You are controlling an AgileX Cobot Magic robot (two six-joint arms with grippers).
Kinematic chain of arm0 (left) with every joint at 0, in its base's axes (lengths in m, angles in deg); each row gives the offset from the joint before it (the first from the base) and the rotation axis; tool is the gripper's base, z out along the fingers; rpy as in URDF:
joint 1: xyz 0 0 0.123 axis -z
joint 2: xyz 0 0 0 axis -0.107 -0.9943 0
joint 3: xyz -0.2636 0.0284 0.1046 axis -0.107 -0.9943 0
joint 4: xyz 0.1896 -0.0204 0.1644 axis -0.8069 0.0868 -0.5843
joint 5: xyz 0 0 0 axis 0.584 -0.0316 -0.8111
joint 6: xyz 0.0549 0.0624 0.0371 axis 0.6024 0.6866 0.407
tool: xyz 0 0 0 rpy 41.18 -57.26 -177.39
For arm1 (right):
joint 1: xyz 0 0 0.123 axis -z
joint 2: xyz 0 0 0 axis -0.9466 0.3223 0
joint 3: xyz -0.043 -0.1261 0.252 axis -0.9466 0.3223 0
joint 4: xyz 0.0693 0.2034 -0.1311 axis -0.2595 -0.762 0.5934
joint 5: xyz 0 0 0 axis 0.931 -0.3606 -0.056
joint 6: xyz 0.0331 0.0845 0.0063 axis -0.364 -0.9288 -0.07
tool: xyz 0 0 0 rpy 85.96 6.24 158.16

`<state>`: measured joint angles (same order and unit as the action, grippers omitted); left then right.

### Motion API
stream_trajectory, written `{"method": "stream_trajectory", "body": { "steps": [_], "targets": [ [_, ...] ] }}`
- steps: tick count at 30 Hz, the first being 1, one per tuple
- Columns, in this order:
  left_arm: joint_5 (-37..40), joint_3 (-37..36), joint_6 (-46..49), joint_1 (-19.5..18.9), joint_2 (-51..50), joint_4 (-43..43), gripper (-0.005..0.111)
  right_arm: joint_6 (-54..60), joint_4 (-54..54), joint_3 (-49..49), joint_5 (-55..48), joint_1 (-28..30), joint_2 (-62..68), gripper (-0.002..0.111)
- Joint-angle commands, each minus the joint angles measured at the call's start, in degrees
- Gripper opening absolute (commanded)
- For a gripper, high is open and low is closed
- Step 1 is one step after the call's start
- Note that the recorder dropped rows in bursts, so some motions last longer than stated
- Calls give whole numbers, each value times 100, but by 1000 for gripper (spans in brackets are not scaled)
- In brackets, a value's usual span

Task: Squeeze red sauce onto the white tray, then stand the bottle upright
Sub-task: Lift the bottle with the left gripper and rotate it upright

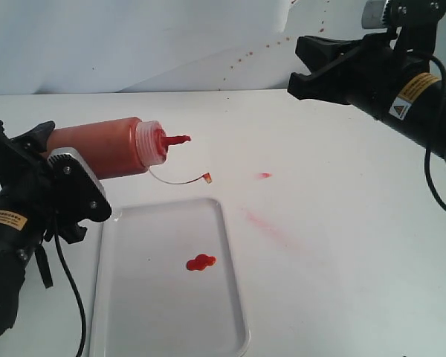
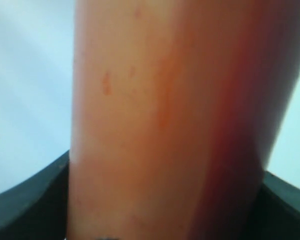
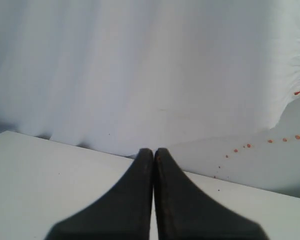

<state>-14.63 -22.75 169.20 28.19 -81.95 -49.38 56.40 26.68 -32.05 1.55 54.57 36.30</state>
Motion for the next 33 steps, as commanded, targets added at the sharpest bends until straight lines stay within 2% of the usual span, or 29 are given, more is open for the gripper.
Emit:
{"method": "stream_trajectory", "body": {
  "steps": [1, 6, 8, 11, 14, 20, 25, 28, 33],
  "targets": [
    [-263, 30, -779, -14, 106, 21, 0, 58, 21, 56, 140, 2, -35, 0],
    [-629, -169, -1691, -37, 106, -71, 0, 58, 21, 56, 140, 2, -35, 0],
    [-696, -329, -2241, -179, 106, -360, 0, 58, 21, 56, 140, 2, -35, 0],
    [-696, -513, -3429, -625, 106, -1079, 0, 58, 21, 56, 140, 2, -35, 0],
    [-696, -570, -4721, -1249, 106, -2017, 0, 18, 21, 56, 139, 2, -35, 0],
    [-696, -570, -6980, -2634, 44, -4440, 0, 7, 21, 56, 243, 2, -35, 0],
    [-696, -340, -7952, -3537, -173, -6591, 0, 7, 63, 56, 253, 2, -35, 0],
    [-696, -88, -8474, -3809, -398, -7536, 0, 7, 293, 56, 350, 2, -35, 0],
    [-696, 354, -9183, -3840, -886, -8430, 0, -20, 1240, 56, 830, 2, 64, 0]
  ]
}}
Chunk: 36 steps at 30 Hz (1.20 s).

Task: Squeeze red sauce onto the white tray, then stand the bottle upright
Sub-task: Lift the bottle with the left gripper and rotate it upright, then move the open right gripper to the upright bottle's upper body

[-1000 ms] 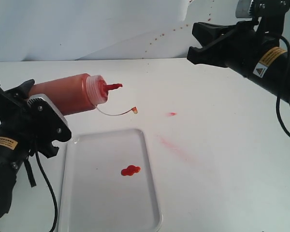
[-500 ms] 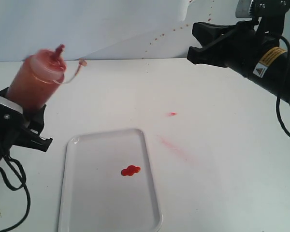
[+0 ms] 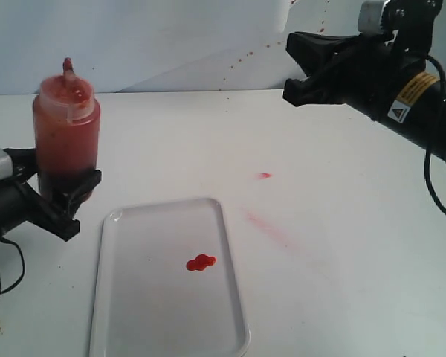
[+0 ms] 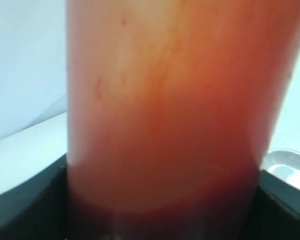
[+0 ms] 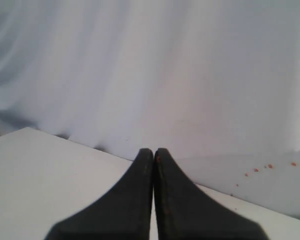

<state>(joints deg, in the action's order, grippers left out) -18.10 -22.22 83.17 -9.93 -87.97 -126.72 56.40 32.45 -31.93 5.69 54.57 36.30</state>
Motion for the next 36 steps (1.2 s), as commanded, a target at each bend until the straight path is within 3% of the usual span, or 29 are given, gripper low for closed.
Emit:
{"method": "stream_trajectory", "body": {
  "steps": [1, 8, 20, 25, 30, 33, 36],
  "targets": [
    [-349, 387, -730, -28, -385, -859, 0, -20, 804, 44, 537, 2, 128, 0],
    [-349, 792, -1042, -28, -832, -1640, 0, 12, 881, -195, 1094, 2, 906, 0],
    [-349, 803, -1081, -28, -857, -1643, 0, -77, 1921, -1033, 1503, -422, 2224, 3],
    [-349, 803, -1081, -28, -857, -1653, 0, 39, 2196, -1130, 1441, -779, 2388, 35],
    [-349, 803, -1081, -28, -857, -1724, 0, 178, 2002, -1130, 1417, -1035, 2388, 89],
    [-349, 803, -1081, -28, -857, -1748, 0, 178, 1844, -1130, 1276, -1203, 2388, 103],
    [-349, 803, -1081, -28, -857, -1748, 0, 188, 1811, -1130, 1266, -1314, 2393, 104]
  ]
}}
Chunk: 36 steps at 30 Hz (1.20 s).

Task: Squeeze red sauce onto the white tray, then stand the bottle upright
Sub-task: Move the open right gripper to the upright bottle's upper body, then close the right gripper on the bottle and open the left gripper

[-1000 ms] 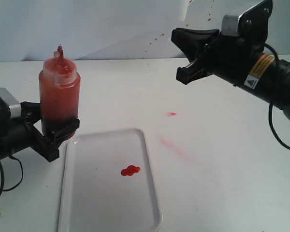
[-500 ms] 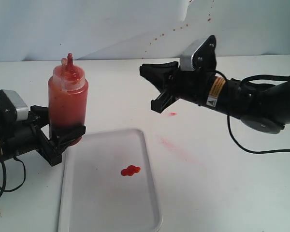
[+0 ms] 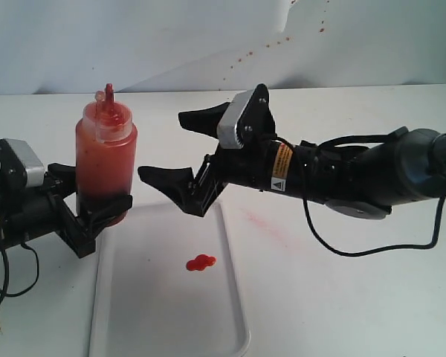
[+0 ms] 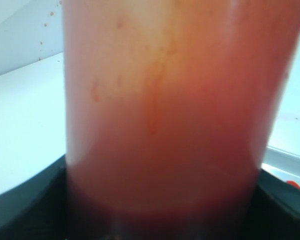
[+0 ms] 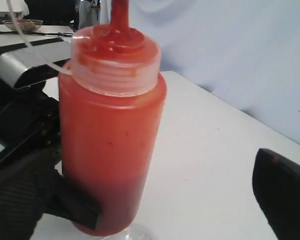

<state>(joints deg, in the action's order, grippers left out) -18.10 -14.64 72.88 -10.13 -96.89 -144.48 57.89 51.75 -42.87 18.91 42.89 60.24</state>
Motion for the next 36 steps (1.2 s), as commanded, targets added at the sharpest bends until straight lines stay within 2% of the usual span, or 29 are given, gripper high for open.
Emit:
{"method": "stream_trajectory", "body": {
  "steps": [1, 11, 15, 21, 25, 28, 30, 33, 34, 35, 36],
  "targets": [
    [-349, 44, -52, -8, 35, 28, 0, 39, -130, -36, -55, -175, -1, 104],
    [-349, 44, -52, -8, 35, -20, 0, 39, -714, -36, -55, -712, -1, 104],
    [-349, 44, -52, 60, 35, -40, 0, 15, -1159, -36, -164, -713, 115, 103],
    [-349, 281, -52, 711, 35, -88, 0, 15, -1241, -36, 293, -713, 360, 103],
    [-349, 318, -52, 924, 35, -101, 0, 15, -1241, -36, 315, -713, 360, 103],
    [-349, 318, -41, 934, 35, -101, 0, 15, -1241, -36, 314, -713, 360, 100],
    [-349, 318, -41, 934, 35, -101, 0, 15, -1241, -36, 287, -713, 360, 88],
    [-349, 318, -41, 934, 35, -101, 0, 15, -1241, -36, 287, -713, 360, 55],
    [-349, 318, -41, 934, 35, -101, 0, 15, -1172, -36, 273, -713, 360, 40],
    [-349, 318, -41, 934, 35, -101, 0, 15, -1074, -36, 273, -713, 360, 13],
    [-349, 318, -30, 934, 35, -101, 0, 15, -1049, -36, 273, -713, 360, -1]
  ]
}}
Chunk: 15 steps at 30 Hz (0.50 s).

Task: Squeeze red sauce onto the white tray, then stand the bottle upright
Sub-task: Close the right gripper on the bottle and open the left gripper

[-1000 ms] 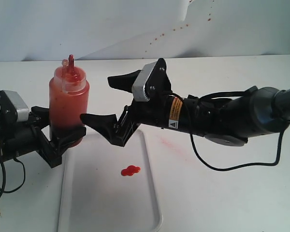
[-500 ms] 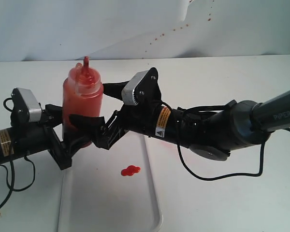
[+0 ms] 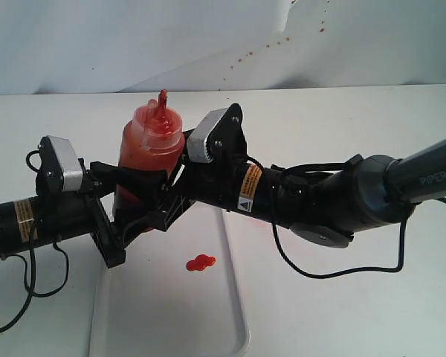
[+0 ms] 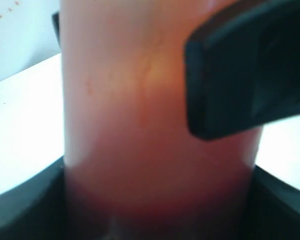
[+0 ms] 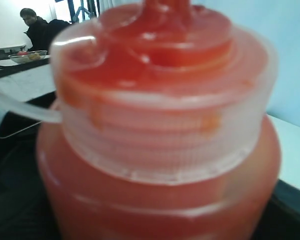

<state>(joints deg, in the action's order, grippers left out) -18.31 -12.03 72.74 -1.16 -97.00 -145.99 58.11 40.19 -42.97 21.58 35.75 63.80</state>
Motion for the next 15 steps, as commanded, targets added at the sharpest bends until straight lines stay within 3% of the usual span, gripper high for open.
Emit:
{"method": "stream_trajectory", "body": {
  "steps": [1, 9, 15],
  "targets": [
    [-328, 57, -16, 37, 46, 50, 0, -36, 105, -26, 6, 1, 4, 1],
    [-328, 57, -14, 37, 46, 27, 1, -26, 105, -26, 6, 1, 4, 0],
    [-328, 57, -14, 37, 46, 180, 11, -12, 105, -26, 6, 1, 4, 0]
  ]
}}
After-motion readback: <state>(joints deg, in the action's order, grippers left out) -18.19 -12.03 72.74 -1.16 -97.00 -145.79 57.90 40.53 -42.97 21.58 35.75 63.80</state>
